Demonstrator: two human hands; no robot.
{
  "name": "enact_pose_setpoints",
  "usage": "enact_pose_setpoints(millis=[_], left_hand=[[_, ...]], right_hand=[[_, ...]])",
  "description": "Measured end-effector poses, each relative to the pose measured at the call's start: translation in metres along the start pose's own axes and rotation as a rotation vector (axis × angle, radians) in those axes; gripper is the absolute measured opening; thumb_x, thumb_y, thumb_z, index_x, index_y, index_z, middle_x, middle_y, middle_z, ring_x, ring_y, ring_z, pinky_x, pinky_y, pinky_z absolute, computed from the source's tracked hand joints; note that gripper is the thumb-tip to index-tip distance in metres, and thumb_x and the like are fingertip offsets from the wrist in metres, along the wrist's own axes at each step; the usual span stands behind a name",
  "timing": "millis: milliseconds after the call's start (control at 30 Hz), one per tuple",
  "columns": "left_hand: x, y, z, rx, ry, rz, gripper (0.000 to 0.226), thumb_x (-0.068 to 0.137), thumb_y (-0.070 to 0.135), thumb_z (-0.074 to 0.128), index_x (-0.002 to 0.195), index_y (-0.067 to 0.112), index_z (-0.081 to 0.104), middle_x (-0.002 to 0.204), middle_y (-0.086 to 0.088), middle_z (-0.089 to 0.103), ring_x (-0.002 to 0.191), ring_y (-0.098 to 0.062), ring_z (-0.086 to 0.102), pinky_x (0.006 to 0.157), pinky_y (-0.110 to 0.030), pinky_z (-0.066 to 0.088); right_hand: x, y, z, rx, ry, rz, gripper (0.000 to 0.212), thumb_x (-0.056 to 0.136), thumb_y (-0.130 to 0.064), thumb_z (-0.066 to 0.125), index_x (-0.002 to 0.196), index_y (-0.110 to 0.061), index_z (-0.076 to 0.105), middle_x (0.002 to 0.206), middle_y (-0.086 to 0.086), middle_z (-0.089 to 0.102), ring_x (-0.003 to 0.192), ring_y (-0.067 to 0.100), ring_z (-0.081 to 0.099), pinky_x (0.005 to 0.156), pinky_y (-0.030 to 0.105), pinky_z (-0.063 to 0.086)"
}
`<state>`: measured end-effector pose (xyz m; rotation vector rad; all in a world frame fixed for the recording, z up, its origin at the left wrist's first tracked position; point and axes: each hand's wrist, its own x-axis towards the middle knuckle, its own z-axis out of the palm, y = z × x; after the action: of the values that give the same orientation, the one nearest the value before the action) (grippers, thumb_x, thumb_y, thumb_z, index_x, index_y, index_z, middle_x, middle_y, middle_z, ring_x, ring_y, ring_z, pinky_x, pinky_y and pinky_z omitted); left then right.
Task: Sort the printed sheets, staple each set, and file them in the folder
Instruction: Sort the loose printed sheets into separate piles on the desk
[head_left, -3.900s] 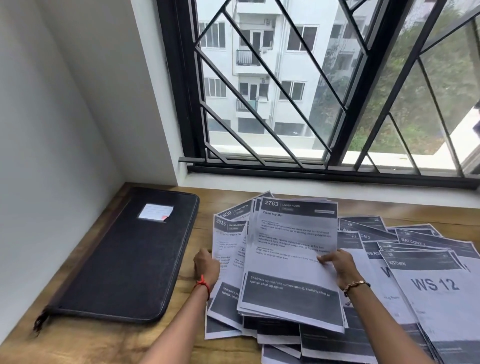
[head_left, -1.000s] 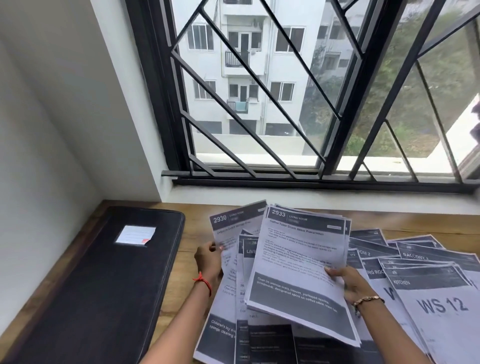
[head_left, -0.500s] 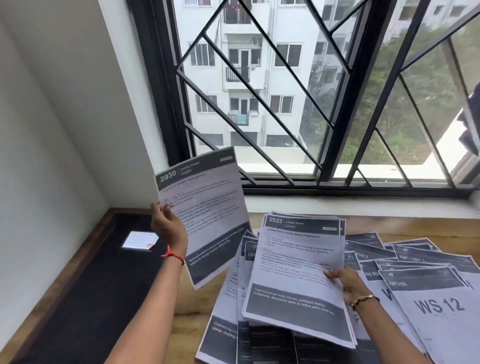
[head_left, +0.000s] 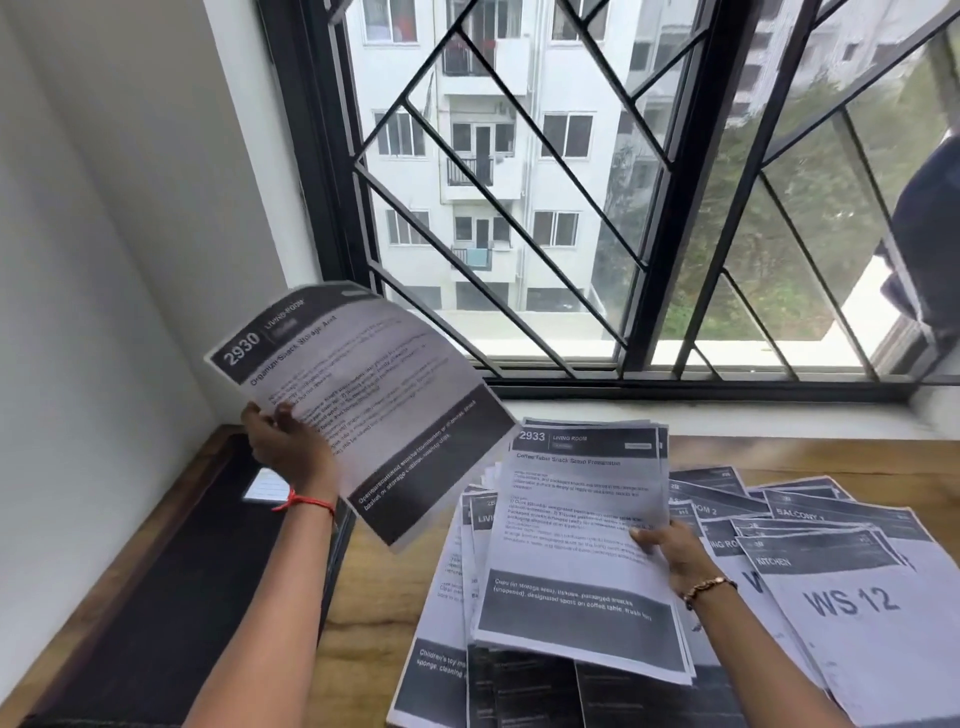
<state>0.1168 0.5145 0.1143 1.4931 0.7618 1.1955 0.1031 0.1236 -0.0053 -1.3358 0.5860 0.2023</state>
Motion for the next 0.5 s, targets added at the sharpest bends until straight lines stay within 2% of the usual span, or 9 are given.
enact_pose_setpoints(millis=[67,200,300,367,433,500], left_hand=[[-0.003,0.007,-0.002,-0.054,0.01,-0.016,0.025,0.093,-0.003,0.038,0.113,-0.011,0.052,0.11,-0.027,0.06,0.1,-0.034,0.059,0.082,-0.03,0.043],[-0.021,0.009,-0.001,-0.035,-0.134,-0.09,0.021,0.095,-0.002,0.038,0.109,-0.01,0.052,0.114,-0.027,0.058,0.104,-0.033,0.059,0.081,-0.028,0.045],[-0.047,-0.004,0.0,0.022,-0.314,-0.096,0.019,0.094,-0.001,0.043,0.105,-0.012,0.054,0.107,-0.027,0.062,0.099,-0.035,0.06,0.078,-0.032,0.044],[-0.069,-0.018,0.002,0.046,-0.482,-0.08,0.017,0.094,0.0,0.045,0.102,-0.009,0.056,0.103,-0.025,0.064,0.096,-0.035,0.062,0.075,-0.03,0.044],[-0.094,-0.026,0.001,0.076,-0.626,-0.06,0.017,0.096,0.004,0.044,0.101,-0.005,0.057,0.099,-0.02,0.065,0.09,-0.031,0.062,0.07,-0.023,0.044],[-0.119,-0.031,-0.001,0.118,-0.749,-0.048,0.018,0.097,0.006,0.043,0.1,-0.005,0.057,0.095,-0.015,0.063,0.079,-0.022,0.059,0.056,-0.007,0.04]], right_hand=[[-0.002,-0.001,-0.001,0.003,0.004,-0.012,0.045,0.076,0.021,0.053,0.12,0.017,0.046,0.096,0.018,0.06,0.076,0.032,0.057,0.065,0.037,0.049],[-0.007,-0.002,-0.003,0.022,-0.031,-0.018,0.047,0.076,0.021,0.053,0.122,0.015,0.046,0.093,0.017,0.062,0.077,0.032,0.059,0.06,0.035,0.052],[-0.015,-0.003,-0.002,0.044,-0.077,-0.005,0.048,0.075,0.022,0.052,0.122,0.015,0.045,0.094,0.018,0.062,0.079,0.034,0.06,0.05,0.031,0.056],[-0.02,-0.003,-0.001,0.034,-0.109,0.002,0.046,0.076,0.023,0.05,0.121,0.014,0.045,0.091,0.018,0.062,0.077,0.033,0.059,0.048,0.03,0.056],[-0.024,-0.002,0.0,0.005,-0.128,-0.004,0.044,0.077,0.023,0.049,0.12,0.014,0.045,0.089,0.017,0.062,0.075,0.031,0.06,0.05,0.03,0.056],[-0.026,0.001,0.001,-0.024,-0.139,-0.019,0.043,0.077,0.023,0.049,0.119,0.013,0.047,0.08,0.014,0.066,0.069,0.025,0.063,0.051,0.028,0.055]])
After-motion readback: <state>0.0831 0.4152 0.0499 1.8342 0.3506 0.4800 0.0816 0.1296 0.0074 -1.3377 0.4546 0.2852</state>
